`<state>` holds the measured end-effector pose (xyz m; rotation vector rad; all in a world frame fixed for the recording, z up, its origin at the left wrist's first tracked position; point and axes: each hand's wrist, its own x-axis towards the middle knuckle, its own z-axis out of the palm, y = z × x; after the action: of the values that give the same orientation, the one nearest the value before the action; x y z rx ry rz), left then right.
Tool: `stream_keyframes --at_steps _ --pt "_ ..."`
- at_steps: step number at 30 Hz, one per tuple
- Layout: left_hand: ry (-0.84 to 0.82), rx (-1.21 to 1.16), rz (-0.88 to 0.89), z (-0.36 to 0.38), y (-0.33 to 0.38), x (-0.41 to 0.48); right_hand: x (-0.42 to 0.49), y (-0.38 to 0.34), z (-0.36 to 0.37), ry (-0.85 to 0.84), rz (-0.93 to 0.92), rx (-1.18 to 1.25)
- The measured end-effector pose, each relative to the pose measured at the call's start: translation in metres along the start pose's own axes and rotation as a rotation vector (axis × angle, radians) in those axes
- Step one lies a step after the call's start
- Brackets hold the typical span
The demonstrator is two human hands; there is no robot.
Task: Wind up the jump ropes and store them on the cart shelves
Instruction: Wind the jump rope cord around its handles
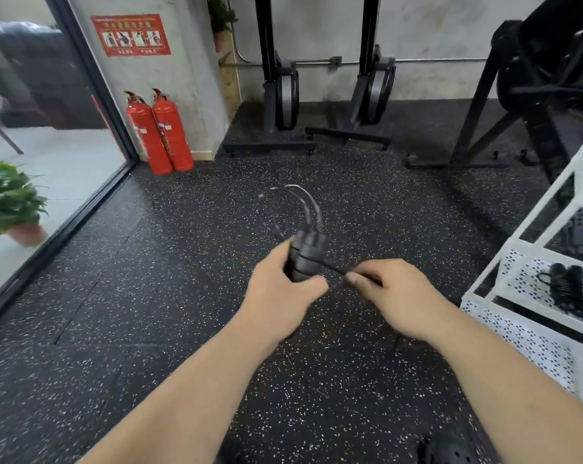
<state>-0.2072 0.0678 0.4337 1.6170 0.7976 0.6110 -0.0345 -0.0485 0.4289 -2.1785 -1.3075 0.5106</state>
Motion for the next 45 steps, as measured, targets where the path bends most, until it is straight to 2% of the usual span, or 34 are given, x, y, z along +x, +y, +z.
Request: stream_keyframes --at_steps 3,6,9,17,21,24,27,30,33,36,40,43,45 --pt "0.173 -0.066 -0.034 -0.020 -0.001 0.014 -0.002 0.012 -0.020 0.029 0.016 0.015" --pt "0.213 -0.077 -0.022 -0.025 -0.002 0.016 -0.004 0.013 -0.026 0.133 0.020 0.024" --pt "0.123 -0.119 -0.043 -0.018 -0.002 0.011 -0.006 0.006 -0.021 0.245 0.027 0.074" --pt "-0.086 -0.421 -0.170 0.020 -0.005 -0.007 -0.002 -0.008 0.013 0.328 0.007 0.173" --pt "-0.238 -0.404 -0.146 0.024 -0.008 -0.009 -0.001 -0.009 0.021 0.191 0.027 0.113" --pt "-0.275 -0.356 -0.200 0.023 -0.012 -0.007 0.001 -0.005 0.018 0.121 0.005 0.116" --pt "-0.213 -0.355 -0.204 0.019 -0.013 -0.001 0.001 0.000 0.010 0.008 -0.013 0.104" --pt "-0.057 -0.351 -0.196 0.006 -0.012 0.012 -0.002 0.005 -0.007 -0.044 0.010 0.036" --pt "0.111 -0.360 -0.203 -0.012 -0.012 0.026 -0.005 0.013 -0.026 0.003 0.041 0.005" --pt "0.162 -0.349 -0.182 -0.020 -0.011 0.030 -0.004 0.012 -0.025 0.108 0.045 0.017" --pt "0.005 -0.341 -0.197 -0.006 -0.011 0.016 -0.004 0.000 -0.006 0.192 0.036 0.044" --pt "-0.181 -0.361 -0.232 0.018 -0.010 -0.003 -0.002 -0.006 0.011 0.131 0.031 -0.005" --pt "-0.249 -0.363 -0.249 0.028 -0.011 -0.011 -0.002 -0.007 0.016 0.095 0.039 -0.018"
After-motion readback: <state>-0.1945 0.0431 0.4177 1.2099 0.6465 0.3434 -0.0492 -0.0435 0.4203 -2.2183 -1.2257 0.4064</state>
